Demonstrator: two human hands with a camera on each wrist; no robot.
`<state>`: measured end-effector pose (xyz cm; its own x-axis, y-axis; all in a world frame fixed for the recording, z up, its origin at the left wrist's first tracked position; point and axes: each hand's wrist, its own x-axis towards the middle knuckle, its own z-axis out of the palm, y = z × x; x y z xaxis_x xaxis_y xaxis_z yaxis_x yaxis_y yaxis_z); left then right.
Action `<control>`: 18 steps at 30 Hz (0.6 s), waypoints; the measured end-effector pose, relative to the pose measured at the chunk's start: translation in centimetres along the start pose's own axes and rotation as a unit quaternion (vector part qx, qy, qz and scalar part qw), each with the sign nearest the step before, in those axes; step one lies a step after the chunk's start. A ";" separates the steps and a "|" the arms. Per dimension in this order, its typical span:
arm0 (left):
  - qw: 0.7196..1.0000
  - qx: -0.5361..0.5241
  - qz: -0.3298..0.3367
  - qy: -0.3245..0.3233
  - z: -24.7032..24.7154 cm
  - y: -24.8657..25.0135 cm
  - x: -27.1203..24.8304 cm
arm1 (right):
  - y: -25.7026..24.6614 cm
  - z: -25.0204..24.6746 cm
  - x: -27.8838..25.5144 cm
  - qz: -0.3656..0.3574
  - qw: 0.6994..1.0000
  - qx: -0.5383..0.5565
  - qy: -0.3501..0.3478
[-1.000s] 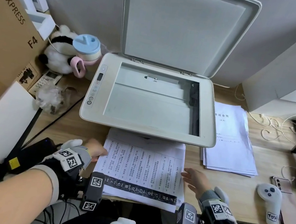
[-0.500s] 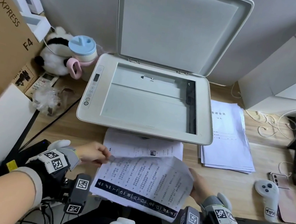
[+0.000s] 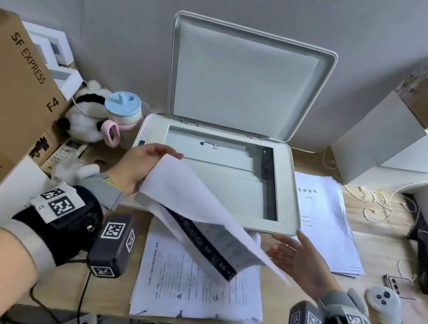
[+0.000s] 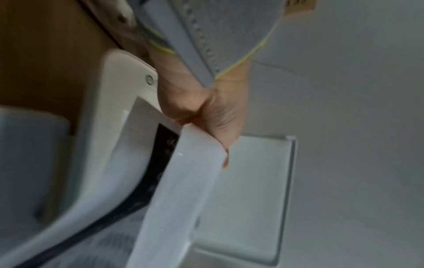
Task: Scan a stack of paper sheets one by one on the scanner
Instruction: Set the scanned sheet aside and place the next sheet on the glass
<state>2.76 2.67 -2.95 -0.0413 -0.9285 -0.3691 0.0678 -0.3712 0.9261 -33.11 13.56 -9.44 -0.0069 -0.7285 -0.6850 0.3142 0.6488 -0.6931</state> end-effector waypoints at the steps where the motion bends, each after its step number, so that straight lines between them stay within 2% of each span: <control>1: 0.999 -0.023 -0.002 0.030 -0.3 0.4 0.8 | -0.6 0.4 -0.1 -0.013 1.000 0.006 -0.015; 5: 0.991 -0.062 -0.032 0.110 -1.6 0.4 3.5 | -2.8 2.2 0.2 -0.046 0.998 0.011 -0.051; 8: 0.988 -0.028 -0.051 0.141 -2.1 -0.5 4.7 | -4.4 3.5 1.1 -0.074 0.995 -0.029 -0.054; 13: 0.975 -0.064 -0.071 0.202 -2.0 -1.8 6.3 | -6.5 5.2 3.1 -0.085 0.965 -0.247 0.010; 16: 0.975 -0.041 -0.082 0.203 -1.7 -2.0 6.9 | -7.4 5.5 4.5 -0.080 0.954 -0.281 0.068; 18: 0.980 -0.011 -0.088 0.180 -1.9 -1.6 7.4 | -7.9 5.6 5.4 -0.089 0.950 -0.280 0.105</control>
<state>4.22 -3.61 -7.29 0.3002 -0.7929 -0.5303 0.1126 -0.5226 0.8451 -30.30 3.24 -6.43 -0.2211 -0.8157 -0.5346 -0.2632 0.5778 -0.7726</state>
